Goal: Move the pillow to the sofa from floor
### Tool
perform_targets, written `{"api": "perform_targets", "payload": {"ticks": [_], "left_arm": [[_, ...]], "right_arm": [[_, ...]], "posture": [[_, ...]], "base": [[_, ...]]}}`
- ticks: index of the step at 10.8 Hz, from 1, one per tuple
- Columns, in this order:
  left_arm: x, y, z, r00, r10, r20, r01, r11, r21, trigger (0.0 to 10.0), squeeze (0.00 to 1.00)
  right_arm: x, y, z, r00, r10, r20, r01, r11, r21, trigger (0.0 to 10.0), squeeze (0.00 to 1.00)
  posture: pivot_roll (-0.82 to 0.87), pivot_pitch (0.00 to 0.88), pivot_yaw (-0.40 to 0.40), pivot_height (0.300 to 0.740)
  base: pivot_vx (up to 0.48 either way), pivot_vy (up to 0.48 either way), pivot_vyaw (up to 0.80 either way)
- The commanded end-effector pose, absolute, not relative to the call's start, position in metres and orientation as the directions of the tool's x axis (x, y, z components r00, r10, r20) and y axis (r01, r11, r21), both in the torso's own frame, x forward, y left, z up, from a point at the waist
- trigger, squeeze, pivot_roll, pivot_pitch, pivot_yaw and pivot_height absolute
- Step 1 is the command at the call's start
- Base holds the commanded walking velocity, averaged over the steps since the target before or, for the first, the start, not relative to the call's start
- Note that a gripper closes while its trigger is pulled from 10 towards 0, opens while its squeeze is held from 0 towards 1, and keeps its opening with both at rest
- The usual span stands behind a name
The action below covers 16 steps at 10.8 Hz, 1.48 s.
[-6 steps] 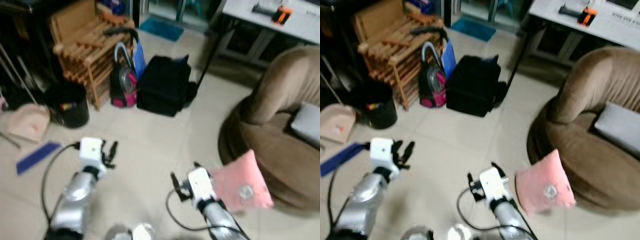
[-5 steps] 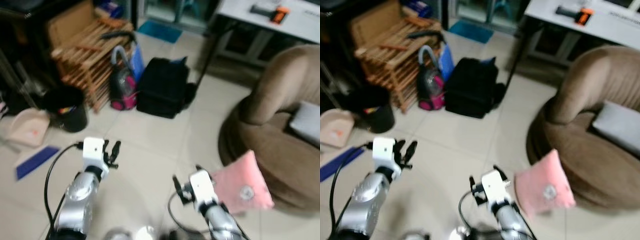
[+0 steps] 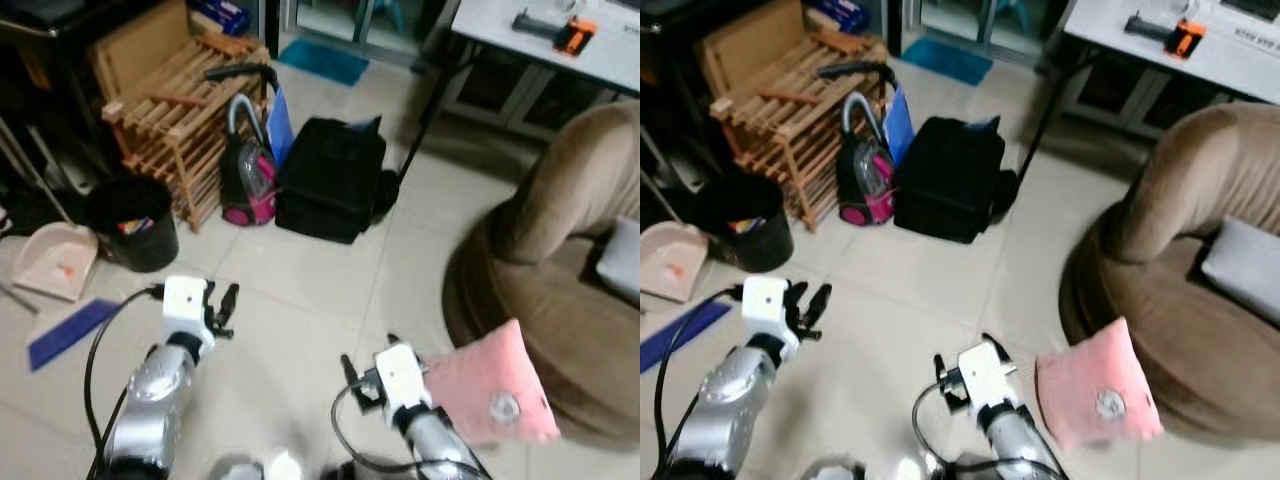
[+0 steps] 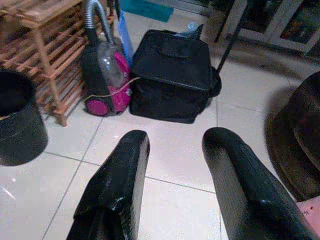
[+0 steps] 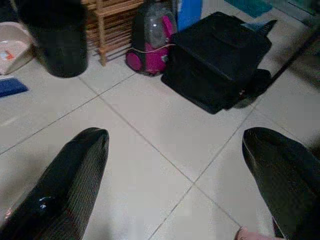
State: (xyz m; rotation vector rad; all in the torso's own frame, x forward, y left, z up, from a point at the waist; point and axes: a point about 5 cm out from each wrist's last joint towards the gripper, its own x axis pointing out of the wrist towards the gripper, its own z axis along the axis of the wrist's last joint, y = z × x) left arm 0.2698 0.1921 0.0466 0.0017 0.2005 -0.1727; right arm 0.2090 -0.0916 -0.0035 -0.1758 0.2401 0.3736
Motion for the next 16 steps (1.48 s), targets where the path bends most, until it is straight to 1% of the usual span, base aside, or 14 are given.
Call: {"api": "perform_targets", "payload": {"ticks": [1, 9, 11, 13, 16], "left_arm": [[0.2708, 0.1799, 0.0461, 0.958, -0.205, -0.199, 0.203, 0.979, -0.031, 10.0, 0.0], [0.2713, 0.18, 0.0462, 0.953, -0.22, -0.208, 0.226, 0.974, 0.009, 10.0, 0.0], [0.2721, 0.1785, 0.0472, 0.948, -0.241, -0.208, 0.253, 0.967, 0.03, 10.0, 0.0], [0.2724, 0.1726, 0.0468, 0.942, -0.266, -0.205, 0.276, 0.961, 0.021, 10.0, 0.0], [0.2727, 0.1704, 0.0465, 0.944, -0.266, -0.198, 0.276, 0.961, 0.023, 10.0, 0.0]], "right_arm": [[0.2058, -0.1044, -0.0088, 0.905, 0.304, -0.298, -0.357, 0.924, -0.14, 10.0, 0.0], [0.208, -0.1041, -0.0095, 0.898, 0.32, -0.301, -0.371, 0.92, -0.129, 10.0, 0.0], [0.2079, -0.1049, -0.0091, 0.898, 0.323, -0.298, -0.374, 0.919, -0.129, 10.0, 0.0], [0.2083, -0.1079, -0.0089, 0.9, 0.314, -0.302, -0.366, 0.921, -0.132, 10.0, 0.0], [0.2101, -0.1099, -0.0084, 0.901, 0.308, -0.306, -0.362, 0.922, -0.137, 10.0, 0.0]], "posture": [[0.04, 0.189, -0.098, 0.74], [0.05, 0.175, -0.089, 0.74], [0.04, 0.179, -0.084, 0.74], [0.04, 0.183, -0.087, 0.74], [0.04, 0.186, -0.091, 0.74]], "base": [[0.465, 0.0, 0.0], [0.465, 0.0, 0.0], [0.474, 0.0, 0.0], [0.0, 0.0, 0.0], [0.0, 0.0, 0.0]]}}
